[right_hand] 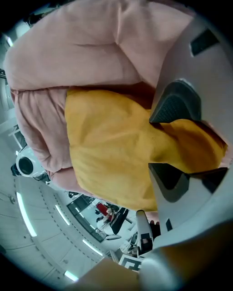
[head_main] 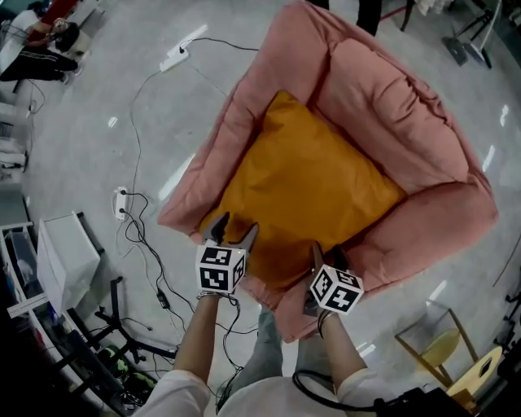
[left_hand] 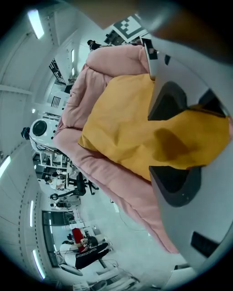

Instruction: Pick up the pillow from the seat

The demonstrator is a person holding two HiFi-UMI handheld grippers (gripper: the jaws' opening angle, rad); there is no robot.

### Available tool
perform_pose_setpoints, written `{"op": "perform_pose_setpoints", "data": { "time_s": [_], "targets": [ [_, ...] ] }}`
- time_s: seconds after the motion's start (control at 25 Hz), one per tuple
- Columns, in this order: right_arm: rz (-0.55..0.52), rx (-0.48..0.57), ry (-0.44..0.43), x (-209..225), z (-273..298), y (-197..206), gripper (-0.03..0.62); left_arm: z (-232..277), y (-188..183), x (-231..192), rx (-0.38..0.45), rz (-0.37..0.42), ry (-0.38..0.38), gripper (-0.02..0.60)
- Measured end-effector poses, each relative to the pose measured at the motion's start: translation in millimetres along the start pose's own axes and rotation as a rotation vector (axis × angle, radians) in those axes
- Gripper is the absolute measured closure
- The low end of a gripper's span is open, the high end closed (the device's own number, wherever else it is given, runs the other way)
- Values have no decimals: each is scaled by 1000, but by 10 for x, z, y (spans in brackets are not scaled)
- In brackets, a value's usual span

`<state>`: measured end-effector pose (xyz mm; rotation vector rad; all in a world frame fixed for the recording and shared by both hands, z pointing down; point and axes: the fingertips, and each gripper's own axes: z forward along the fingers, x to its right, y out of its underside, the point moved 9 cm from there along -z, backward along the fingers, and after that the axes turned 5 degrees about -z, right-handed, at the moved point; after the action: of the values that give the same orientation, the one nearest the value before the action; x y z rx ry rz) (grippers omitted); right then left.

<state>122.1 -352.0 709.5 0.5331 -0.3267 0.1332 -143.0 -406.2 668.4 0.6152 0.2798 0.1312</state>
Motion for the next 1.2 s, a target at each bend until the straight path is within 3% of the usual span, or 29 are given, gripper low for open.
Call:
{"op": "perform_pose_setpoints", "data": {
  "time_s": [0.32,0.6,0.88,1.2],
  "targets": [
    [-40,-41,-13,29,586,-112,338,567,11,-233,-62,-3,-12,255],
    [-57,-33,-14,51,760,-82,338,796,63,-306,-126,-42,27,258],
    [-74,-15,15,68,809,-69,341,868,99,-275,-142,-50,39,317],
    [-65,-18,-6,32,771,-61,429,830,112,-236,-155,-28,44,389]
  ]
}}
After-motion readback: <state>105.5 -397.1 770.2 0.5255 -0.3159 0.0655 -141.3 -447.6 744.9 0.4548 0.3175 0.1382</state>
